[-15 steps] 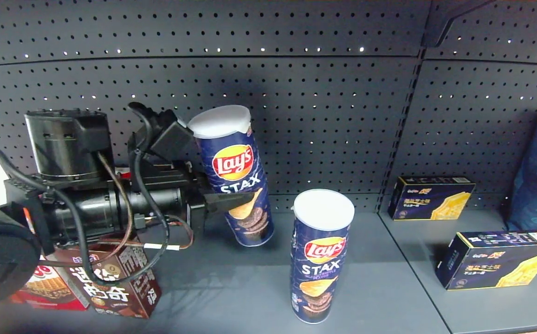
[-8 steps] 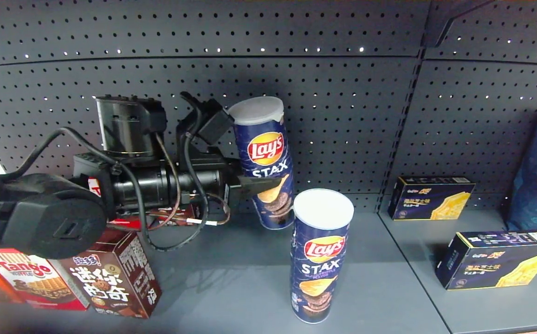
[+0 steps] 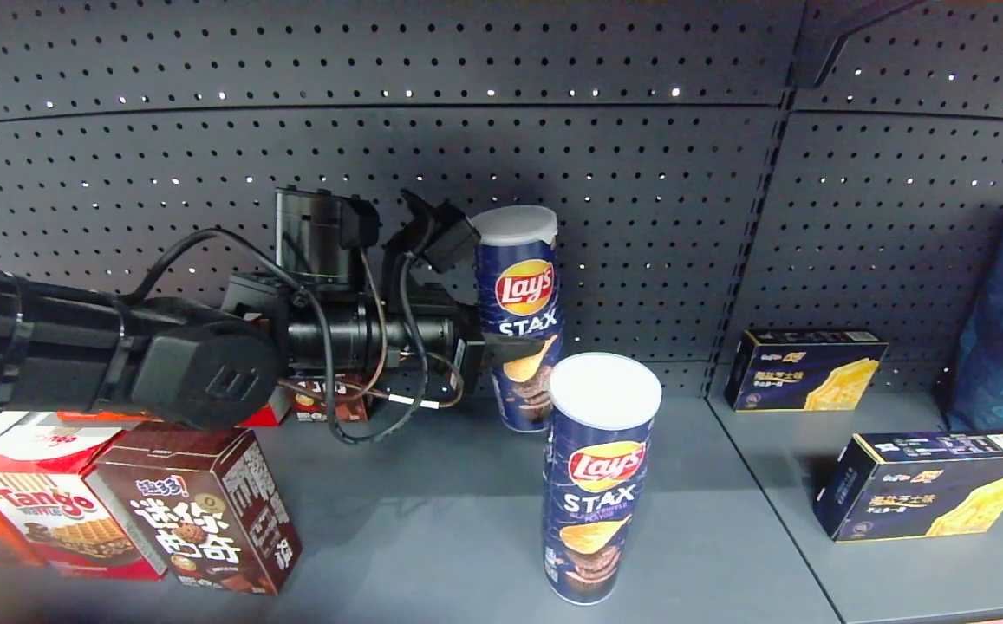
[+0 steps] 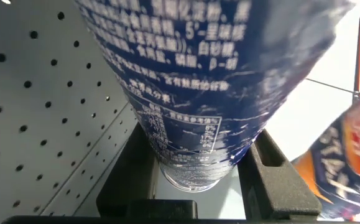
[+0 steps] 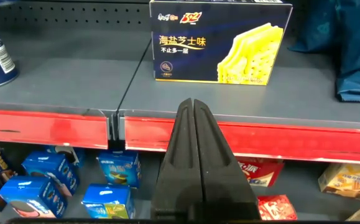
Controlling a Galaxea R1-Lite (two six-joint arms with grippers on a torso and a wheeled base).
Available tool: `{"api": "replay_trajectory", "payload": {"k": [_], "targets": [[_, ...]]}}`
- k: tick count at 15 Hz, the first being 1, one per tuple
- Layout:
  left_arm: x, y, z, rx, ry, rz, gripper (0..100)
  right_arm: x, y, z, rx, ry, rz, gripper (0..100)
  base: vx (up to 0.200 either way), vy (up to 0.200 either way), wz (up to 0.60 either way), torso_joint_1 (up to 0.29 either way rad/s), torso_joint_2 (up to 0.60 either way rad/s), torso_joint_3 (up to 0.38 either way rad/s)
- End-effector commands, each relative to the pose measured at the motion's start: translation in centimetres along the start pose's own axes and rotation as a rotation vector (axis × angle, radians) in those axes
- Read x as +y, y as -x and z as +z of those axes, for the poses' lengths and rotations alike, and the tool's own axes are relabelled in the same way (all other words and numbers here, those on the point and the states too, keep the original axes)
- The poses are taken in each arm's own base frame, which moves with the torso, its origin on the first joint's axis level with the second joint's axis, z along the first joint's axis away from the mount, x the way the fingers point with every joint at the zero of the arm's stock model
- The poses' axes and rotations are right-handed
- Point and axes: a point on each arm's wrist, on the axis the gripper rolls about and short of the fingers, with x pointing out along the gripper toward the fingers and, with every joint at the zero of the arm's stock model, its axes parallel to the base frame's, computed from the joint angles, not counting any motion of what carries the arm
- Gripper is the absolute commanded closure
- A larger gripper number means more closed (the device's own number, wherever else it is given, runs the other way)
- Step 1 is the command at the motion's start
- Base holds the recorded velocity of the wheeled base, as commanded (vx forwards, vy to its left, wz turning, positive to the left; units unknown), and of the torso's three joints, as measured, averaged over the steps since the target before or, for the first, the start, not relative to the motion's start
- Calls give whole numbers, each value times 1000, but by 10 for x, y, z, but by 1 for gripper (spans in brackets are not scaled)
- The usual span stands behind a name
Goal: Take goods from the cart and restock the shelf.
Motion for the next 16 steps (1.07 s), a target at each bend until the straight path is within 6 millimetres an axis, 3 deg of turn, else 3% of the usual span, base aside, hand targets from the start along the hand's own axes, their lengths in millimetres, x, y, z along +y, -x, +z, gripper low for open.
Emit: {"api": "replay_trajectory", "payload": {"k": [1, 7, 16], "targets": [[8, -15, -11, 20, 16, -19, 100, 0, 0, 0, 1, 0, 3, 100, 0, 0, 0, 0, 0, 0], [25, -38, -18, 29, 24, -24, 100, 0, 0, 0, 1, 0, 0, 100, 0, 0, 0, 0, 0, 0], [44, -43, -22, 43, 42, 1, 100, 0, 0, 0, 1, 0, 0, 100, 0, 0, 0, 0, 0, 0]]}}
